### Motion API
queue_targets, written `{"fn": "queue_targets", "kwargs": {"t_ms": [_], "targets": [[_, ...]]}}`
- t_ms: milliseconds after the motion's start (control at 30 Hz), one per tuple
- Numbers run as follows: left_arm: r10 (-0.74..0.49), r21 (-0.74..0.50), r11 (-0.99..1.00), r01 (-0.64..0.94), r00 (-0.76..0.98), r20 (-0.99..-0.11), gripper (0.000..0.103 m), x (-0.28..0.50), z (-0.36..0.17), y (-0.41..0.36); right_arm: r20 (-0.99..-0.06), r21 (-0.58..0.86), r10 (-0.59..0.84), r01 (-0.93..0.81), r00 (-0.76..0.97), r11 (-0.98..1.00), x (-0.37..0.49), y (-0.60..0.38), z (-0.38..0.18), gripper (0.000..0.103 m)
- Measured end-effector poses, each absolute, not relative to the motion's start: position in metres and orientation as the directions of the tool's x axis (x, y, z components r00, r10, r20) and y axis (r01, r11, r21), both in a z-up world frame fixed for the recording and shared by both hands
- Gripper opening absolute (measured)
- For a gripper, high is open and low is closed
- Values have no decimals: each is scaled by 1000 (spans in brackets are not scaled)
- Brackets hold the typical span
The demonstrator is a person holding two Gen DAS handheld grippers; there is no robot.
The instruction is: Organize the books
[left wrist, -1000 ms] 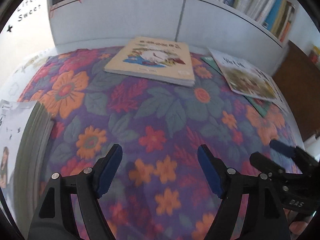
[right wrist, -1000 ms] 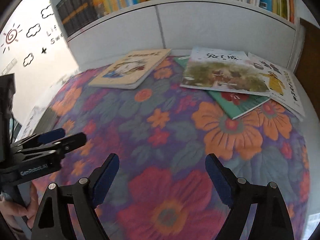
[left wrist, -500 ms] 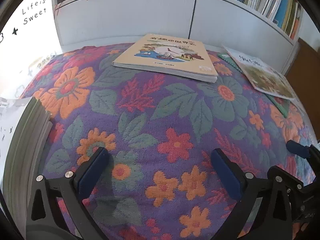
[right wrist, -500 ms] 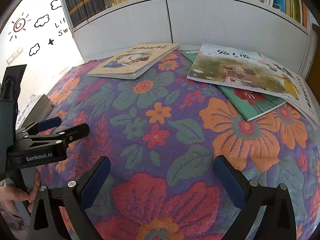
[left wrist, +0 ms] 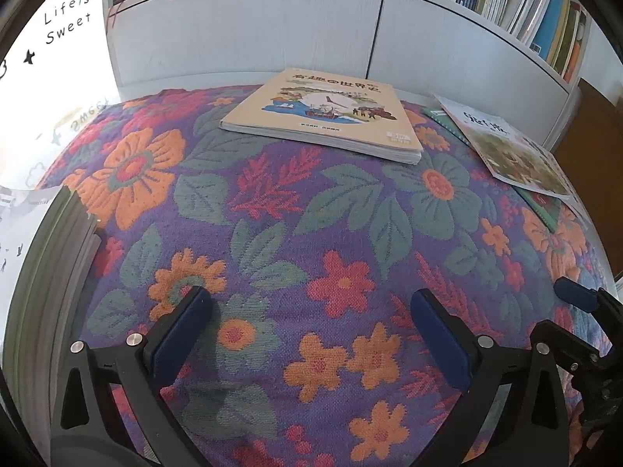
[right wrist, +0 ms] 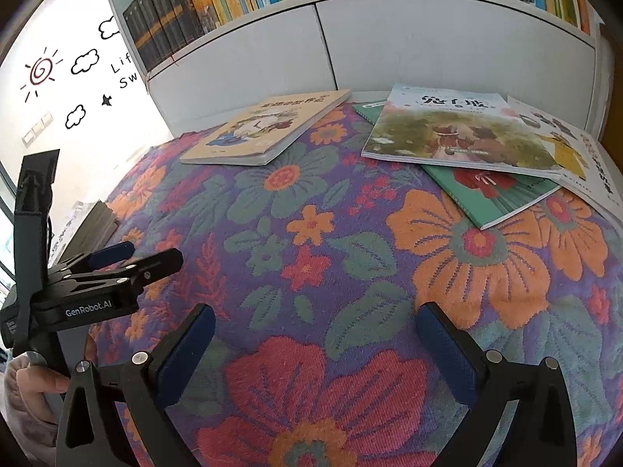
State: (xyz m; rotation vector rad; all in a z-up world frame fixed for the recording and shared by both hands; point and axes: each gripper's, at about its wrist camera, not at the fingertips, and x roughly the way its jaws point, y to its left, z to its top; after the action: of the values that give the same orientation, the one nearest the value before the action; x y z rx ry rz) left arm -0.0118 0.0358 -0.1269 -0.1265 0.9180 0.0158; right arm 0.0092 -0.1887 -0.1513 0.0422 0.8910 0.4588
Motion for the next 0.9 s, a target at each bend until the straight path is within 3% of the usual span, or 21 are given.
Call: {"fn": "queue_targets", "kwargs": {"t_ms": [900], "targets": [[-4,-69,994,-85,598,-801,102,-10,-129,30,-751,204,380,-358,539,911,11,-184,-152,103]]}}
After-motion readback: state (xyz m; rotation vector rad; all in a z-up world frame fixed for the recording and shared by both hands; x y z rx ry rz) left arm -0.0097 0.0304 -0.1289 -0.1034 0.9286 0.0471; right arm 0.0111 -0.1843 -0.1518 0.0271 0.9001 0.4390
